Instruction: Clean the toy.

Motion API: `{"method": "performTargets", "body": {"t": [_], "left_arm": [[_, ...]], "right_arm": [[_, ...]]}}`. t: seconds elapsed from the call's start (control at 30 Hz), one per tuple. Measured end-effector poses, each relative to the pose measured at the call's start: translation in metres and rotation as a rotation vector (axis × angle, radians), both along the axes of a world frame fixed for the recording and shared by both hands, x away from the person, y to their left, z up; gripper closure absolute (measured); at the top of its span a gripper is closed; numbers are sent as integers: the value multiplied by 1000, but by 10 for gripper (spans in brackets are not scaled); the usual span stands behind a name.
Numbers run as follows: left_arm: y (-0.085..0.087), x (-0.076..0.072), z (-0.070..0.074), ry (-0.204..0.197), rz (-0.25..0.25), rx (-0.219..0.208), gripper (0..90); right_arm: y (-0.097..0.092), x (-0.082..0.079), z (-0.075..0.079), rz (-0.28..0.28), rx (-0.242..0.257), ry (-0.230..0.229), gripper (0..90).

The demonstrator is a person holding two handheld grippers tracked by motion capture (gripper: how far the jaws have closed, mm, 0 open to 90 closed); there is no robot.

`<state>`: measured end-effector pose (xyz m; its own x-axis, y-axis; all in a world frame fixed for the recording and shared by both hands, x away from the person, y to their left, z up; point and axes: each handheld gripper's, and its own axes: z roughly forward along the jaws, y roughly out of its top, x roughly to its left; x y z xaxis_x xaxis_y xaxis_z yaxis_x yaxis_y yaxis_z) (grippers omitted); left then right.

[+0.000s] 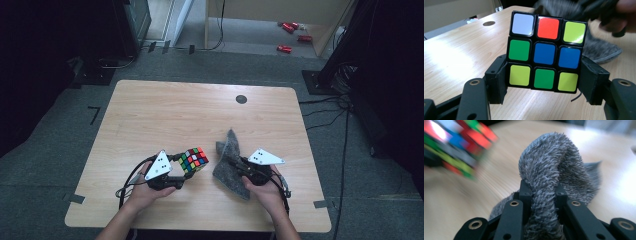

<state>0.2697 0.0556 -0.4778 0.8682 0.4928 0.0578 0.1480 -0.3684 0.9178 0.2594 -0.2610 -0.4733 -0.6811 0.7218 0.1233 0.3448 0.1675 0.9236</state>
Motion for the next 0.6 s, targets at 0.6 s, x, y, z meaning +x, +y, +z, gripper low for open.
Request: {"method": "performTargets", "body": {"t": [0.6], "left_arm": [[-15, -8, 2, -5, -33, 26, 350]], "right_arm": [[39, -15, 7, 29, 146, -32, 762]]}}
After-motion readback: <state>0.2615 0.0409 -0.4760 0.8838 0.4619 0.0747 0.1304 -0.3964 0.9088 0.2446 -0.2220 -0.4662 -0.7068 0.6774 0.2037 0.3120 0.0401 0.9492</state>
